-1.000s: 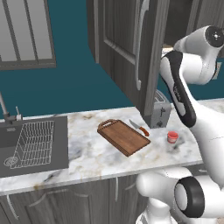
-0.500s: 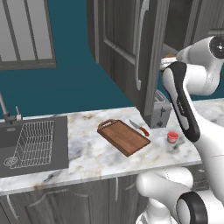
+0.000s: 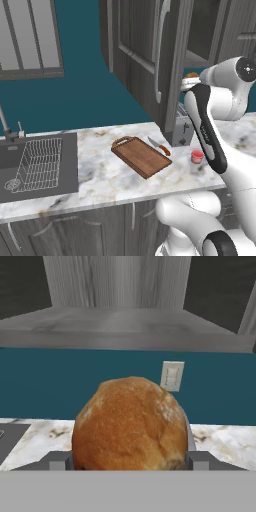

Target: Pick the bread, place it on the cutting board, pick the jam, place it on the counter, and close the cabinet.

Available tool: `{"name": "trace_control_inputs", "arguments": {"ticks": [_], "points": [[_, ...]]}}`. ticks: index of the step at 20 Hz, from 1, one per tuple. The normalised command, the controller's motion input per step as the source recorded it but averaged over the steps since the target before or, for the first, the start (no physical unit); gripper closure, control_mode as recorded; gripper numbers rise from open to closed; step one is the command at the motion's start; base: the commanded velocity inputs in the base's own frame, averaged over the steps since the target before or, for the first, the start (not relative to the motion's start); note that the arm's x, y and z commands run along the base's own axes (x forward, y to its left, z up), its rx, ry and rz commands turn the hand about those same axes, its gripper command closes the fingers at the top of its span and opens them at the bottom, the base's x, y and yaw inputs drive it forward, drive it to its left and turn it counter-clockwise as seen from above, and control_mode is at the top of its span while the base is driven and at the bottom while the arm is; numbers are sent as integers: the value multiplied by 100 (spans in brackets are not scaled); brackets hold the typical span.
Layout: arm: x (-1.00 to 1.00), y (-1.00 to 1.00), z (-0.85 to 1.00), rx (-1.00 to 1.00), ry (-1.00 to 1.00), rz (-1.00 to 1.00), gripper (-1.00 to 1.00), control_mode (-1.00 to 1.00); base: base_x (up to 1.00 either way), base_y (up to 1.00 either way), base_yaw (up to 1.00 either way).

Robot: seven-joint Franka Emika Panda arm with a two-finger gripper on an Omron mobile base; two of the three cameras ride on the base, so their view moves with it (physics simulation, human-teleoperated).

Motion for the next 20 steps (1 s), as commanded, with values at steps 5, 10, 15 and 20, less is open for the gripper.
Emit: {"name": "trace_control_inputs", "arguments": {"ticks": [5, 10, 15, 20], "points": [[0, 1, -34, 0, 0, 0, 100, -100, 0, 0, 0], [0, 5, -26, 0, 0, 0, 100, -100, 0, 0, 0], [0, 9, -18, 0, 1, 0, 100, -100, 0, 0, 0], [0, 14, -21, 0, 1, 0, 100, -100, 0, 0, 0]]}}
